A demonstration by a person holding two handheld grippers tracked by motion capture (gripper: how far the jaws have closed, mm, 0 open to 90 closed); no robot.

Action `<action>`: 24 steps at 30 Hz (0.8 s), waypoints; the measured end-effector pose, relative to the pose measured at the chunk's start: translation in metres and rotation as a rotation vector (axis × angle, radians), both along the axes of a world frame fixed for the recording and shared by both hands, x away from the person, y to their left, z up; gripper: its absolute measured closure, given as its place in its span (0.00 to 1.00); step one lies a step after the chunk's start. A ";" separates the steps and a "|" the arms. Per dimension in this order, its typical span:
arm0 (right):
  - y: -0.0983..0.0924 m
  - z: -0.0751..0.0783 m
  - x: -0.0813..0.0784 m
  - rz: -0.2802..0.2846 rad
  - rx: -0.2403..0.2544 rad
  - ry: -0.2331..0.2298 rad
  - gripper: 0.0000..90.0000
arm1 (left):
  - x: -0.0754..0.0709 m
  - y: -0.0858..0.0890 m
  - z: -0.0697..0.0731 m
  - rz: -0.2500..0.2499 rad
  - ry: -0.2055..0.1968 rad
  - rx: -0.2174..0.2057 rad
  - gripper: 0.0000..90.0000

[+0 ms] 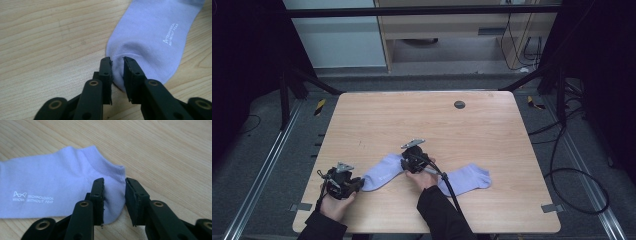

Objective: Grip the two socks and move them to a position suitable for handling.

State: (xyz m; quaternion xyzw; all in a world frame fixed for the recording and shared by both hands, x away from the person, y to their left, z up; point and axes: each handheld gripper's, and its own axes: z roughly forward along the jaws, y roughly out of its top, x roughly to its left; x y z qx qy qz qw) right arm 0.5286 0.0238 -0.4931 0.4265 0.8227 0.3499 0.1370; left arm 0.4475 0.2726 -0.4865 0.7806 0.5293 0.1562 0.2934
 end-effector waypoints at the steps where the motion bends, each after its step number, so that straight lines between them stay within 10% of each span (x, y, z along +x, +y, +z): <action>1: -0.001 -0.002 0.001 0.003 0.000 0.006 0.85 | 0.000 -0.001 0.000 0.004 0.001 -0.004 0.91; 12: -0.003 0.004 -0.006 0.016 0.042 0.018 0.97 | 0.006 0.003 0.009 0.014 -0.031 -0.001 0.98; 24: -0.001 0.004 -0.054 0.028 0.098 0.004 0.93 | 0.025 0.011 0.009 0.023 -0.056 0.059 0.96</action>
